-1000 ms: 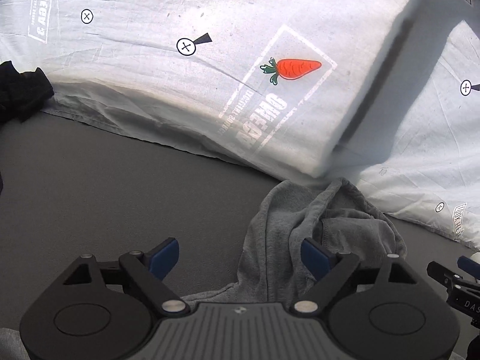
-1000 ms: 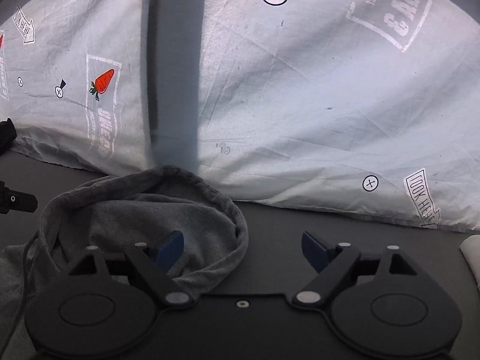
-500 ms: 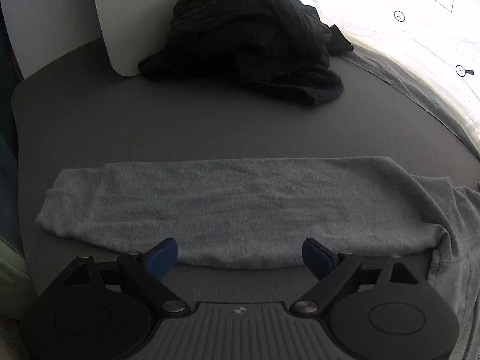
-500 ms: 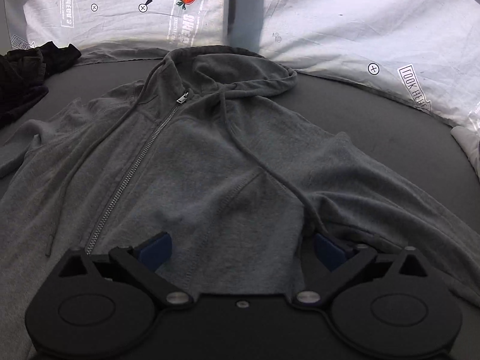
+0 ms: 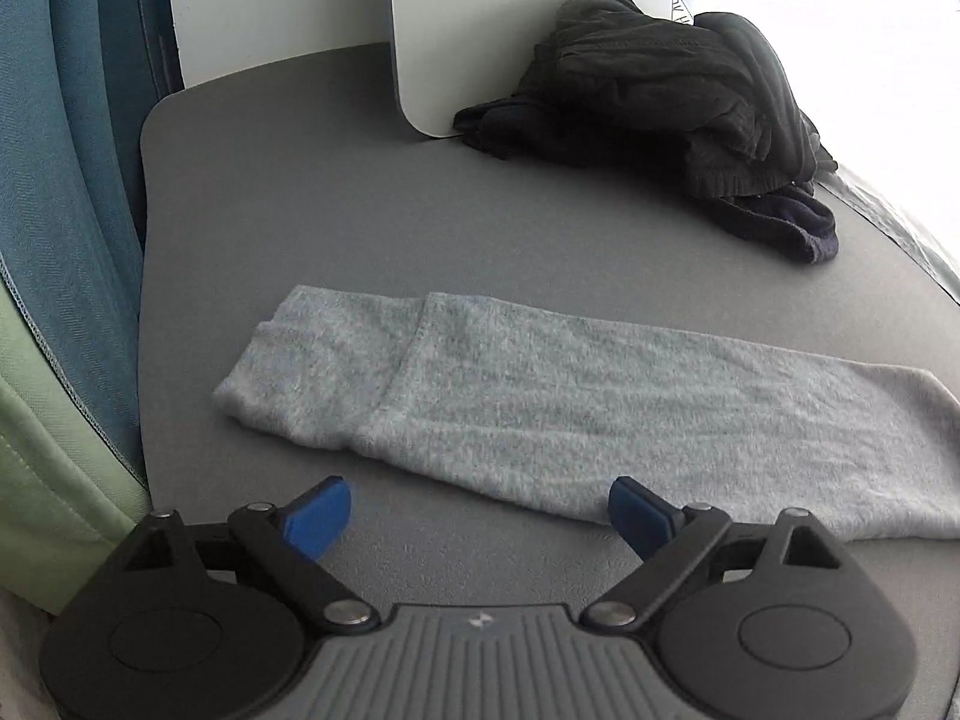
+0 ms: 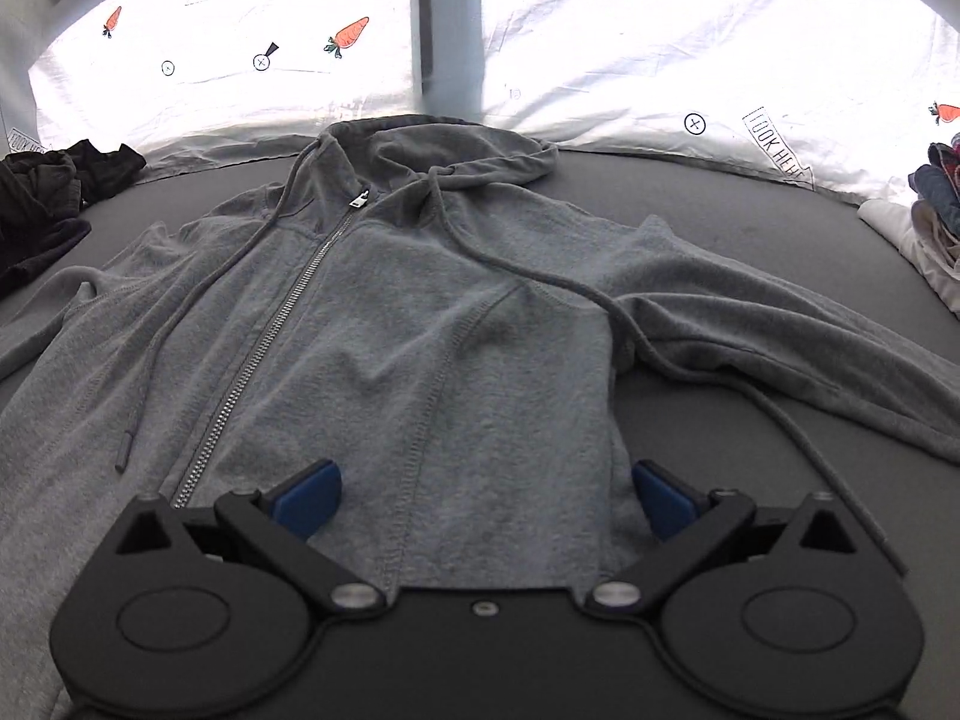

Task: Fold clothes

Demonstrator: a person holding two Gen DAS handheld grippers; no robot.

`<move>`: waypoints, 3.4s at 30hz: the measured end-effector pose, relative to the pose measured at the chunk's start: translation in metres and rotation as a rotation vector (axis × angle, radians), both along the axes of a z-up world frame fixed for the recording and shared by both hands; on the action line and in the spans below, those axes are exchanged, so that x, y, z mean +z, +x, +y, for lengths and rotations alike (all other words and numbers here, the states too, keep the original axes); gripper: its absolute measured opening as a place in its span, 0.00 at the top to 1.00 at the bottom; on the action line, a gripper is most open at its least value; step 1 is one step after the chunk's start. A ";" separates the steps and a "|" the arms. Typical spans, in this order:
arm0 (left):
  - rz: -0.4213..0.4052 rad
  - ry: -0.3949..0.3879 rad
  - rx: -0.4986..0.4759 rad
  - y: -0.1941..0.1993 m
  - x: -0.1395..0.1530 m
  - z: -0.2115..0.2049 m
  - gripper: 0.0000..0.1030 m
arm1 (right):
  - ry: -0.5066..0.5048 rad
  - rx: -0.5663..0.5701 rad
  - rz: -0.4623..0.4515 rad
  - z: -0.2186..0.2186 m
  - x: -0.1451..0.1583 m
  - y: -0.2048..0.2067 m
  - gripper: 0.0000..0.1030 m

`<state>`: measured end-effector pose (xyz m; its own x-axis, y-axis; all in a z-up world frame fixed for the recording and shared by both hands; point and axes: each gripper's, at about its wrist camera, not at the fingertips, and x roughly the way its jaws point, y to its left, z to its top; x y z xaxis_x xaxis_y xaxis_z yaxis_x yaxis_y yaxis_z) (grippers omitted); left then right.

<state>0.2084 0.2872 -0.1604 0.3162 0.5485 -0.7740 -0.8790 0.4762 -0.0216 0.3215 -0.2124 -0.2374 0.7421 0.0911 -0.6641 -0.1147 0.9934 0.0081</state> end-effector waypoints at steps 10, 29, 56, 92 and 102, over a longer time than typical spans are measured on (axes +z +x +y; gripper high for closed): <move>0.021 0.135 0.062 -0.002 0.002 0.011 0.87 | -0.002 -0.002 -0.002 0.000 -0.001 -0.001 0.00; -0.061 0.030 0.012 -0.041 0.029 -0.002 0.54 | 0.024 -0.060 0.060 -0.008 0.008 -0.003 0.00; -0.121 -0.460 -0.947 -0.021 0.000 -0.186 0.89 | 0.269 -0.075 0.154 -0.086 0.026 -0.137 0.85; -0.131 -0.254 -0.176 -0.046 0.010 -0.034 0.20 | -0.050 0.084 0.195 0.034 0.020 -0.002 0.00; -0.126 -0.204 -0.079 -0.029 0.007 -0.027 0.07 | -0.034 0.076 0.236 0.031 0.016 0.005 0.00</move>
<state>0.1797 0.2600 -0.1538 0.4525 0.3549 -0.8181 -0.8237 0.5178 -0.2310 0.3261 -0.1813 -0.2214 0.5578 0.1151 -0.8219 -0.1875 0.9822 0.0104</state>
